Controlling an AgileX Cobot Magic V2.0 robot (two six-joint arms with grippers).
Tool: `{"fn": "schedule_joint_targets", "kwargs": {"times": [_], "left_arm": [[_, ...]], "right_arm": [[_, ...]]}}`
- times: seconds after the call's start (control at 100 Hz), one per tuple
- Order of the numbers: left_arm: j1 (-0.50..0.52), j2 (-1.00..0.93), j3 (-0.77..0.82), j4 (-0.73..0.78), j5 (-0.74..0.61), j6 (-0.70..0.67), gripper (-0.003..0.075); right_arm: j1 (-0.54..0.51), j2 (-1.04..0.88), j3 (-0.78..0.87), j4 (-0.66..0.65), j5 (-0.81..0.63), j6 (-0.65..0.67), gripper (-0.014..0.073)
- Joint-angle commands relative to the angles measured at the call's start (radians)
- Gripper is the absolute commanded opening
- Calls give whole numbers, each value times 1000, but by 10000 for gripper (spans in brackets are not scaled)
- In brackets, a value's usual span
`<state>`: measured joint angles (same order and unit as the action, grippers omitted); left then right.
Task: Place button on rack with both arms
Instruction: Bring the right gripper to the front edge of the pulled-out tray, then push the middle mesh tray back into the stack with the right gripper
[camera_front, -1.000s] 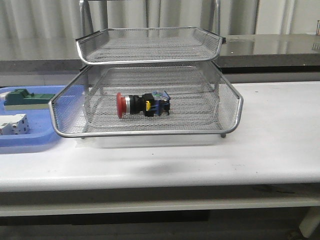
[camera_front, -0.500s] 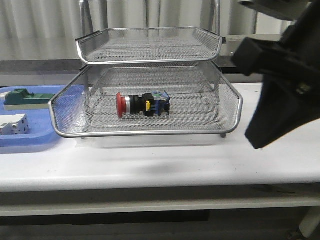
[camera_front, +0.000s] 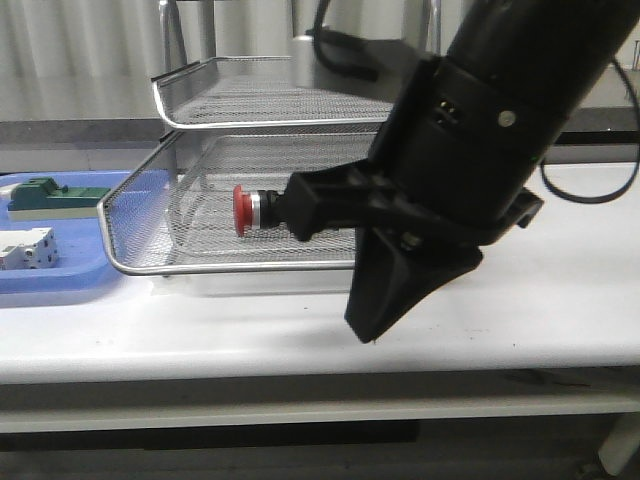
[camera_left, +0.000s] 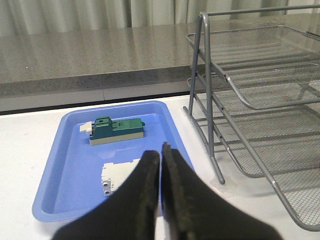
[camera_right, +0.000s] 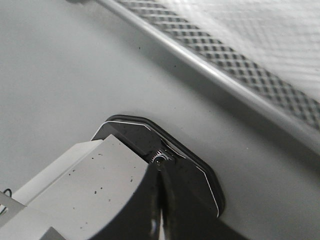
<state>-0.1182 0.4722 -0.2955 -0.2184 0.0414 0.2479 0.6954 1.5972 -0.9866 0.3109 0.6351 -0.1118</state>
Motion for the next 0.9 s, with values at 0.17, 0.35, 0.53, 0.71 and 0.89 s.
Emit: {"fn": "schedule_joint_targets", "kwargs": {"times": [0.17, 0.35, 0.53, 0.71, 0.89], "left_arm": [[3, 2, -26, -11, -81, -8, 4], [3, 2, -26, -11, -81, -8, 4], [3, 2, -26, -11, -81, -8, 4], [3, 2, -26, -11, -81, -8, 4], [3, 2, -26, -11, -81, -8, 4]], "right_arm": [[33, 42, -80, -45, -36, -14, -69], [33, 55, -93, -142, -88, -14, -69], [33, 55, -93, -240, -155, -14, -69], [31, 55, -93, -300, -213, -14, -69], [23, 55, -94, -343, -263, -14, -69]]}}
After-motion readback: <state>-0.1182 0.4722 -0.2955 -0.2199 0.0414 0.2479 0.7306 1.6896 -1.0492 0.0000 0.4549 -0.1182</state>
